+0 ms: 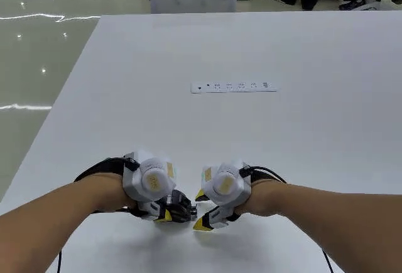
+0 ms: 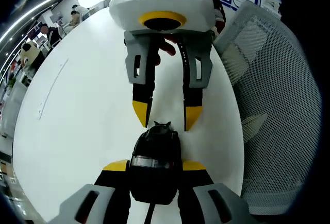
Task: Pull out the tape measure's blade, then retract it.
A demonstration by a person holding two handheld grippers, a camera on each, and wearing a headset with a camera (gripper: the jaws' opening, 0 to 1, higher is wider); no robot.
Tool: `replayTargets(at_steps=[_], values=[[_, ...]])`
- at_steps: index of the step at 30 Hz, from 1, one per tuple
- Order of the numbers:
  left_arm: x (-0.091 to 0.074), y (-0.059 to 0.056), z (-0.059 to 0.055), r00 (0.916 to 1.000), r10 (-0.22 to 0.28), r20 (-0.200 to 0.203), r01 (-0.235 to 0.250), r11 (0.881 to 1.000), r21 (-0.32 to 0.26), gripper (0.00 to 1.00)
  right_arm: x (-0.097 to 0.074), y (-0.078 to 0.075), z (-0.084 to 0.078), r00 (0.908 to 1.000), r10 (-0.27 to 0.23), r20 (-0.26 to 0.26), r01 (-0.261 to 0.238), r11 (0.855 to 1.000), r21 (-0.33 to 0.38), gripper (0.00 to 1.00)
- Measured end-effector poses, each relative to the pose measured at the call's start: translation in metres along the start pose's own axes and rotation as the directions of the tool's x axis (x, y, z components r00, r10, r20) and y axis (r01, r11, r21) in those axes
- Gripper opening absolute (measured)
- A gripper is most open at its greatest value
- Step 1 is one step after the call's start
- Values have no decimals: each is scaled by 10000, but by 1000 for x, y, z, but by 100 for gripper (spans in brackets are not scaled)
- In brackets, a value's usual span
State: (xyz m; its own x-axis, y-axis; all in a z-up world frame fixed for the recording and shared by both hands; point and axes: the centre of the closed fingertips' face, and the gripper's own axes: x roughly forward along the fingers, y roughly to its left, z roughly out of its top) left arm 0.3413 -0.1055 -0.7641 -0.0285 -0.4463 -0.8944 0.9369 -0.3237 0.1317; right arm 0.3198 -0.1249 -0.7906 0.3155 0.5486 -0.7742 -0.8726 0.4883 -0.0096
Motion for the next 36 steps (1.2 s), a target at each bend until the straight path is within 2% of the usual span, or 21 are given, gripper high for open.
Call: replayTargets(at_steps=[3, 6, 9, 11, 15, 17, 19, 23, 26, 36], values=[[0, 1, 0, 9999, -61, 82, 62, 10000, -74, 32, 3, -4, 0, 9999, -128, -14, 128, 9997, -187, 21], [0, 1, 0, 9997, -94, 215, 97, 9998, -171, 32, 5, -3, -8, 9994, -148, -308, 134, 9989, -446, 17], [0, 1, 1, 9996, -102, 281, 108, 9997, -206, 32, 4, -4, -6, 9997, 2, -244, -6, 9999, -154, 16], [0, 1, 1, 9995, -110, 307, 116, 9997, -203, 32, 5, -4, -6, 9995, 84, -314, -90, 9998, -177, 16], [0, 1, 1, 9993, -107, 347, 114, 9997, -199, 32, 7, -6, -6, 9981, 248, -571, -226, 9990, 394, 15], [0, 1, 0, 9994, -114, 338, 120, 9998, -183, 32, 8, -4, -5, 9969, 196, -767, -180, 9996, 209, 16], [1, 1, 0, 9994, -115, 335, 121, 9997, -195, 32, 8, -6, -6, 9965, 252, -802, -224, 9991, 355, 16], [0, 0, -1, 9994, -170, 314, 177, 9996, -216, 32, 6, -2, -7, 9984, 208, -531, -212, 9998, -59, 13], [0, 0, -1, 9993, -172, 330, 181, 9995, -264, 32, 7, -3, -7, 9990, 158, -425, -155, 9999, 55, 12], [0, 0, 0, 9990, -82, 438, 98, 9993, -362, 32, 5, -5, -9, 9985, -11, -552, 8, 10000, -40, 12]])
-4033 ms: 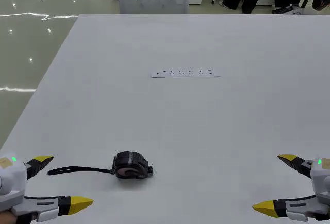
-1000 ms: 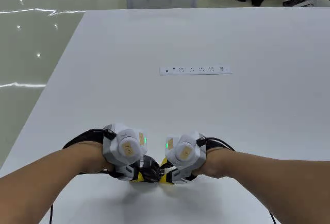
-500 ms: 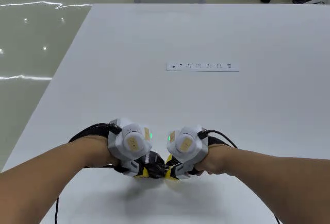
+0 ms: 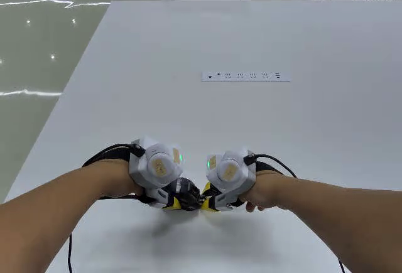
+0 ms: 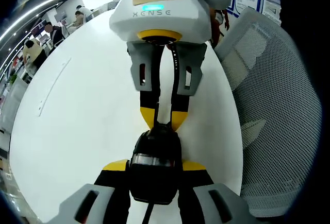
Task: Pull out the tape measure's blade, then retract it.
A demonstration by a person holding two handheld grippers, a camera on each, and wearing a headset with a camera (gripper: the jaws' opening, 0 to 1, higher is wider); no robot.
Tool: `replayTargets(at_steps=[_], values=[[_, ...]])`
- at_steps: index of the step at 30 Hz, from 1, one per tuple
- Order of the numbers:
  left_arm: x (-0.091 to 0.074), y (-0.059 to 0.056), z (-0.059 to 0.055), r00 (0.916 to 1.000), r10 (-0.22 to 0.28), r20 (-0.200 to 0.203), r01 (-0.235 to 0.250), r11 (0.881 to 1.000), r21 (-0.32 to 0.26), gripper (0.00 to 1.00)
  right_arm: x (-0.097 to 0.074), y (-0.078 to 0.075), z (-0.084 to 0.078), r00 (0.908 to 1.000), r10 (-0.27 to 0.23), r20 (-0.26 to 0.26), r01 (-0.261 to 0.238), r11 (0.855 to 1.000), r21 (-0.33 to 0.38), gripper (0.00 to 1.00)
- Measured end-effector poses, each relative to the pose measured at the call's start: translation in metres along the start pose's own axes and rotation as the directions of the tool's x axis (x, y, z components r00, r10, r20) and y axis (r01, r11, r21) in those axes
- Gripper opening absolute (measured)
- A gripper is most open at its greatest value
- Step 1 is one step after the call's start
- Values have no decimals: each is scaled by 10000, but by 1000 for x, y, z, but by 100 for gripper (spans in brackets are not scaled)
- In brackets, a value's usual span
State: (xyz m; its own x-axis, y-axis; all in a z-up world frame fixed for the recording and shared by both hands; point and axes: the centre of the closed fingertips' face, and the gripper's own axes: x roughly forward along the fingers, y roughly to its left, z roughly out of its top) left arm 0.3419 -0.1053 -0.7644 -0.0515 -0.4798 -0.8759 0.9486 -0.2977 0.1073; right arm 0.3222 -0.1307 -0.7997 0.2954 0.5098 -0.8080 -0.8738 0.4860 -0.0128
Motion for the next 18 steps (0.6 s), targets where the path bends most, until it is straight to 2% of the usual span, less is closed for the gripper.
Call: replayTargets(at_steps=[7, 18], values=[[0, 0, 0, 10000, -26, 32, 26, 10000, -17, 32, -6, 0, -8, 10000, -5, -20, 5, 9991, 414, 12], [0, 0, 0, 10000, 53, 39, -52, 9999, -133, 33, -12, -3, -18, 10000, 22, -67, -18, 9980, 631, 13]])
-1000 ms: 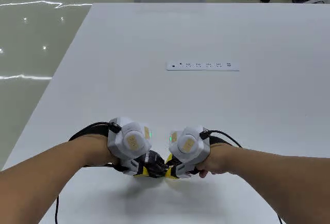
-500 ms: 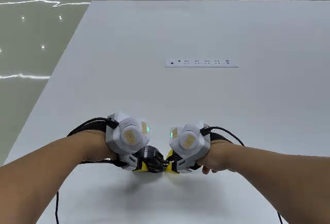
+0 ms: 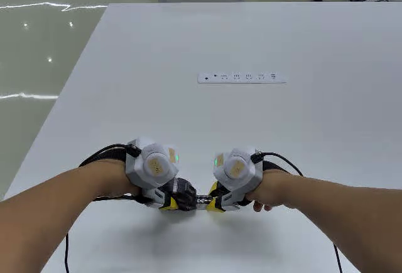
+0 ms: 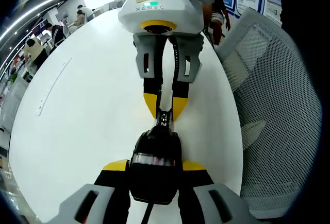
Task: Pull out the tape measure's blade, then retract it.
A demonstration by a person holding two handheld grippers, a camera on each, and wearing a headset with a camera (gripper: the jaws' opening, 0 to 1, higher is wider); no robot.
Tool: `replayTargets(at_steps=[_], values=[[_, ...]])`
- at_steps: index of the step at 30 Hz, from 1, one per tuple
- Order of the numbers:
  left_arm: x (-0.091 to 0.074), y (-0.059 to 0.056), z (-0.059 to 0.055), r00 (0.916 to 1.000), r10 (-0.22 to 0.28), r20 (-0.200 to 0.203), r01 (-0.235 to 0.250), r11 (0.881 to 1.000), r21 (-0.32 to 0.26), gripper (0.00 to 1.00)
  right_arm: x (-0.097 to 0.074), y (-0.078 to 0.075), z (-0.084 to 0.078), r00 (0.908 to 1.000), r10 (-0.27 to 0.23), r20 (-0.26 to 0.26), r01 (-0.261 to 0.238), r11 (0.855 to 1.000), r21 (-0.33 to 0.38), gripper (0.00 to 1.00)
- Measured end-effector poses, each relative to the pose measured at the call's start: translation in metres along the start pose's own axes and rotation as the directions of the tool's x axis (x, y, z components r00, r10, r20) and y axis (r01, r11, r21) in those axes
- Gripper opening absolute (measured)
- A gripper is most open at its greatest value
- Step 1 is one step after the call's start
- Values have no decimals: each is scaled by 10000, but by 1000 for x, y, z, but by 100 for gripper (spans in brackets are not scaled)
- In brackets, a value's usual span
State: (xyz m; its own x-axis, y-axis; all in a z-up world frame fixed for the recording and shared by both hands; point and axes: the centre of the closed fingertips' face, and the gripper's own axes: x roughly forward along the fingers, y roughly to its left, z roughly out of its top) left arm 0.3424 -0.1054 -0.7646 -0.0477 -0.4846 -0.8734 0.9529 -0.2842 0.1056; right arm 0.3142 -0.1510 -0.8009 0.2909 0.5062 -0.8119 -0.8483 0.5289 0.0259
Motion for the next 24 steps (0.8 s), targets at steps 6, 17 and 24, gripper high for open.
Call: replayTargets(at_steps=[6, 17, 24], values=[[0, 0, 0, 10000, 25, 73, -24, 9999, -134, 33, -4, -1, -4, 9999, -39, 145, 35, 9996, 272, 13], [0, 0, 0, 9998, 26, 174, -21, 9996, -291, 33, -11, -3, -12, 9999, -117, 70, 116, 9996, 257, 13], [-1, 1, 0, 9999, 18, 165, -13, 9995, -310, 33, -13, -3, -15, 9999, -124, 25, 124, 9996, 266, 13]])
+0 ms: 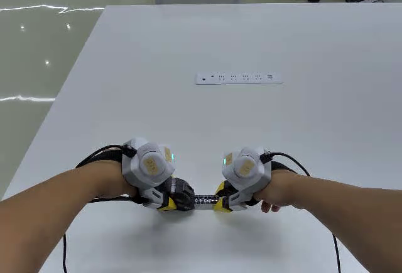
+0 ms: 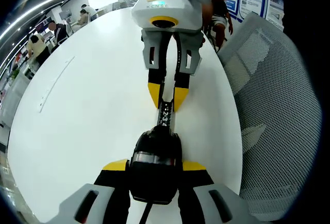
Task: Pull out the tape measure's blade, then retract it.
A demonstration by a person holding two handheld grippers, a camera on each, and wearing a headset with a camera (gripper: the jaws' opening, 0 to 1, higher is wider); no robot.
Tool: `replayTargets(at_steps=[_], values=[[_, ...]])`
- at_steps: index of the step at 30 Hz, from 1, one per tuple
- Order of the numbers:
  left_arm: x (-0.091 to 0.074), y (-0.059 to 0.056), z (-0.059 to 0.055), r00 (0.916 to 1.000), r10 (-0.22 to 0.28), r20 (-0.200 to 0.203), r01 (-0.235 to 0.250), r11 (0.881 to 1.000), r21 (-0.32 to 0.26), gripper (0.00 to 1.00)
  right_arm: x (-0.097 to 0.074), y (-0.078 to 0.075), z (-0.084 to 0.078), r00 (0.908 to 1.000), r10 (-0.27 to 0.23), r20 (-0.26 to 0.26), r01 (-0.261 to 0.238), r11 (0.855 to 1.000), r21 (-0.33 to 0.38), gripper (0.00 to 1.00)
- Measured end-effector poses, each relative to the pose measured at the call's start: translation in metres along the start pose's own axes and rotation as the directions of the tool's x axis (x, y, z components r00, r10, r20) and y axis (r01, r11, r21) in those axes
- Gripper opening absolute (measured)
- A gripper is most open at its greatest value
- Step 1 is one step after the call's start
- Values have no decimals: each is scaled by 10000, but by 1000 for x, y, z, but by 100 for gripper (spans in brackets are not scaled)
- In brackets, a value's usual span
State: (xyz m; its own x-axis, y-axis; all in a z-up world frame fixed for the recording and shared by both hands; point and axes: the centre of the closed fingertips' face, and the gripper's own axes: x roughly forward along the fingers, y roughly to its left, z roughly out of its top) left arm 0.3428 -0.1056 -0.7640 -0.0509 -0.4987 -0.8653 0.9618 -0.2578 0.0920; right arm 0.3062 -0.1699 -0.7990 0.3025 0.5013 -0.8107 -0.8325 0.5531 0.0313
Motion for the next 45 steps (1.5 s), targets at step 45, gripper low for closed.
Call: replayTargets(at_steps=[45], values=[[0, 0, -1, 9999, 66, 86, -64, 9996, -271, 33, -31, -8, -43, 9996, -223, -196, 228, 9995, 228, 12]])
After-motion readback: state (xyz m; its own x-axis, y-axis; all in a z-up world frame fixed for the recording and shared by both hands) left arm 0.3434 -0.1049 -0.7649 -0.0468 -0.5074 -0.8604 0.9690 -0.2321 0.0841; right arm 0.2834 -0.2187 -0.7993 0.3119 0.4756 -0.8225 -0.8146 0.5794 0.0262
